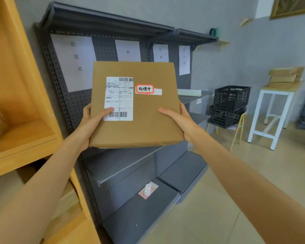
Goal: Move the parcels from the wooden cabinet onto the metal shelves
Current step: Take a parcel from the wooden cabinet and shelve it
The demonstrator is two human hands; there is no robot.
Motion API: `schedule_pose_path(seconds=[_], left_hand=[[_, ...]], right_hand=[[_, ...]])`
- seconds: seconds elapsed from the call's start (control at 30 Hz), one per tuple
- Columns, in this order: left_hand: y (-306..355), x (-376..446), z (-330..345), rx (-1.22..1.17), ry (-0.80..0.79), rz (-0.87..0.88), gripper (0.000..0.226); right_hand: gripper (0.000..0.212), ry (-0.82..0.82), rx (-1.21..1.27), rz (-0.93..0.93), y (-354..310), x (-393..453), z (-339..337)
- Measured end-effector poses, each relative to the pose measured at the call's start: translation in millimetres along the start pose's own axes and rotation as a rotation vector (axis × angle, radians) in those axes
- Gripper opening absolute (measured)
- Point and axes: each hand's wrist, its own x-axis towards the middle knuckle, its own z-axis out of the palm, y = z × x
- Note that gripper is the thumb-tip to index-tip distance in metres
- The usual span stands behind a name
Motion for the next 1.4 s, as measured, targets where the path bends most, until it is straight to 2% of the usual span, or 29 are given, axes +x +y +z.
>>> schedule_pose_path(seconds=[0.17,0.3,0.47,0.6,0.83,1.07,1.4], left_hand=[[-6.3,74.6,56.0,0.010,-0.035,0.011,0.061],[-8.0,139.2,102.0,-0.016,-0.054,0.008,0.071],[-9.5,207.9,157.5,-0.040,-0.066,-0.001,0.068],[-12.3,252.1,198.1,-0.008,-0.059,-0.001,0.070],[-24.9,310.3,262.8,0.010,0.026,-0.028,0.073],[-31.6,349.4,342.8,0.001,0.180,-0.052,0.075],[-23.3,417.4,450.4,-0.003,0.280,-0.065,0.073]], right_hand=[[0.071,0.019,0.002,-0.009,13.5,79.0,-43.9],[0.079,0.043,-0.022,0.022,12.8,146.7,-77.6],[0.072,0.047,-0.018,0.028,9.9,222.1,-120.0],[0.078,0.047,0.004,0.041,18.4,276.9,-152.6],[0.081,-0.032,0.036,0.039,40.2,370.1,-207.0],[0.085,-0.174,0.006,0.067,45.4,459.6,-271.8],[0.075,-0.267,-0.016,0.091,36.9,566.8,-357.0]])
